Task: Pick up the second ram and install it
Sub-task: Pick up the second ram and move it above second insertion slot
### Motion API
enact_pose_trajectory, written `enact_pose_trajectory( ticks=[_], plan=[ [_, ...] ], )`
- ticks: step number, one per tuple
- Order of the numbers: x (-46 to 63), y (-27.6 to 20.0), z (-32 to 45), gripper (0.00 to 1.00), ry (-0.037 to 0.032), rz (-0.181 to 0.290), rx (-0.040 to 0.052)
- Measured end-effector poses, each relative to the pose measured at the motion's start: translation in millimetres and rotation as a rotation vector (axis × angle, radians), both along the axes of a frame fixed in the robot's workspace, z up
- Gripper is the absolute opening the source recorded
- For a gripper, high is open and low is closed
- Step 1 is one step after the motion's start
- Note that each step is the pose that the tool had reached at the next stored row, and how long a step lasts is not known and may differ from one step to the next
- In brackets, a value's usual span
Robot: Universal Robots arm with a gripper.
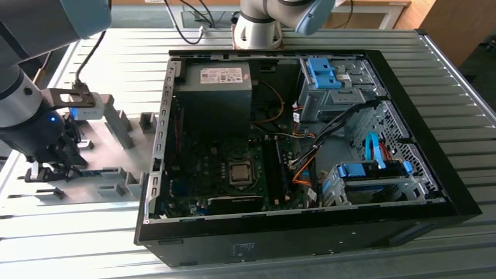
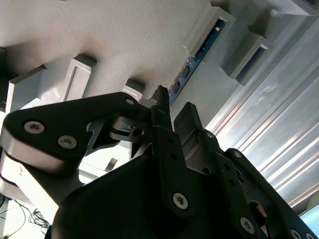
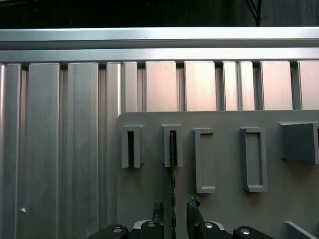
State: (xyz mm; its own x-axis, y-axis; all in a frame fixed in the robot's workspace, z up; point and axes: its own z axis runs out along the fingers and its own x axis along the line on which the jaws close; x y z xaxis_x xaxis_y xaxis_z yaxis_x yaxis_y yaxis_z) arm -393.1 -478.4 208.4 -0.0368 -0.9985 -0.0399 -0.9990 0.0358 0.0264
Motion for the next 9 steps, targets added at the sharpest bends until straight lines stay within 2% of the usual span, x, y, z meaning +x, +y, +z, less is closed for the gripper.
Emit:
enact_pose_trajectory(
  ticks=[9],
  plan=[
    [-0.1,-1.1,-4.2,0.32,-0.0001,0.000,0.0001]
  ],
)
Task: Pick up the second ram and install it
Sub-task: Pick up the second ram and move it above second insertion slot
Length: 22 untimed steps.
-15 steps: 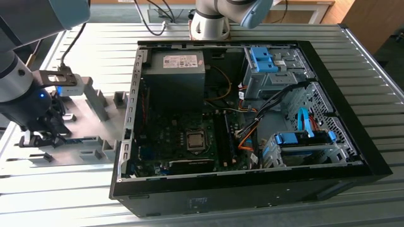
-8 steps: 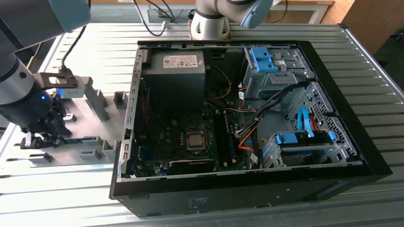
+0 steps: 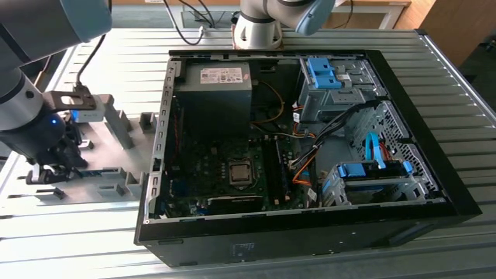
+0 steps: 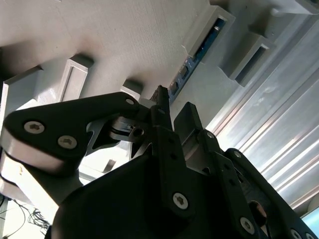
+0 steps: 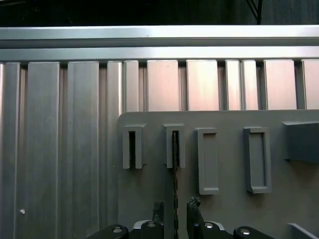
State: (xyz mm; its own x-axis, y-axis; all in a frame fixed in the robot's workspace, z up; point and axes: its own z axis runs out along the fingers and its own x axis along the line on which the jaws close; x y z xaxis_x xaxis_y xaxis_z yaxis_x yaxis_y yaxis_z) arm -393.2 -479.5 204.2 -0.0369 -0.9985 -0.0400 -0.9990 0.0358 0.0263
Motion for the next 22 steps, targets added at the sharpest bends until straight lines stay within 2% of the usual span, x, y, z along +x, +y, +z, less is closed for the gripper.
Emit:
enact_pose_trajectory(
  ticks=[11,22],
  plan=[
    [0.0,0.0,-6.3,0.32,0.0001,0.000,-0.0001],
    [-1.5,0.0,-7.4,0.32,0.0000,0.000,0.0000]
  ],
)
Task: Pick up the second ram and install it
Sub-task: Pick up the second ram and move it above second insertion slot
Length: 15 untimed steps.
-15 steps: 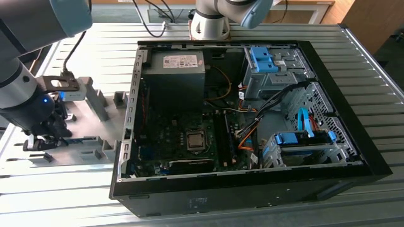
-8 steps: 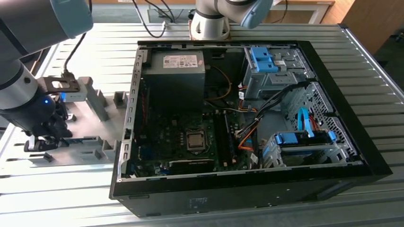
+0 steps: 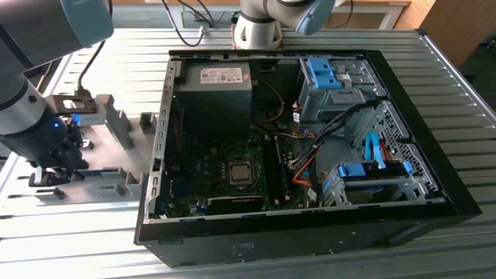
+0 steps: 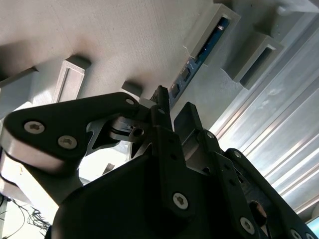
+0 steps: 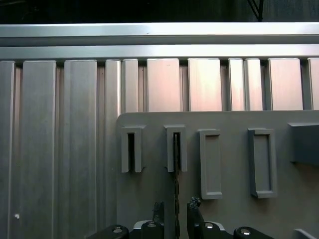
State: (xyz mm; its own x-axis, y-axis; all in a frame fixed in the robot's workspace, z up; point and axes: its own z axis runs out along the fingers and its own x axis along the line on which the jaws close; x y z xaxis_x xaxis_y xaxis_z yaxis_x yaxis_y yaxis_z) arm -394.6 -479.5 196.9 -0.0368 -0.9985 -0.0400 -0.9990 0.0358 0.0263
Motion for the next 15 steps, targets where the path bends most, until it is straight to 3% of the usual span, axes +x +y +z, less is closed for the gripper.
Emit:
enact_pose_trajectory(
  ticks=[5,6,15],
  plan=[
    [-0.2,0.0,0.0,0.31,0.0001,0.000,-0.0001],
    [-0.3,0.0,-0.1,0.24,0.0001,0.000,-0.0001],
    [-0.5,0.0,-1.9,0.24,0.0001,0.000,0.0000]
  ],
)
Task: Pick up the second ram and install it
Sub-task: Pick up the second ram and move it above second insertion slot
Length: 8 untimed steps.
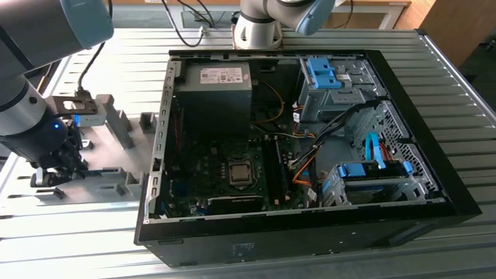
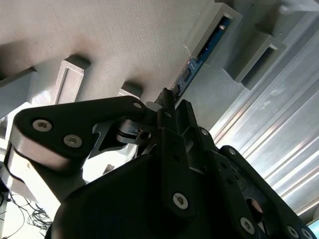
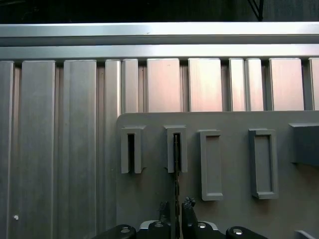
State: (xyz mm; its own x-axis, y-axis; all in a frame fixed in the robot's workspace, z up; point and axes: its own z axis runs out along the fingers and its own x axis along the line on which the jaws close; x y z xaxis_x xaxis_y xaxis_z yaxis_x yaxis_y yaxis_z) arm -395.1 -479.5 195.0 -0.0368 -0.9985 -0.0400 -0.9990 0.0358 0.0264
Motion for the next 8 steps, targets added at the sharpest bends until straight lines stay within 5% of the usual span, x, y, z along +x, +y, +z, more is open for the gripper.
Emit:
enact_pose_trajectory(
  ticks=[8],
  plan=[
    [-1.6,0.0,-3.1,0.24,-0.0001,0.000,0.0001]
  ],
)
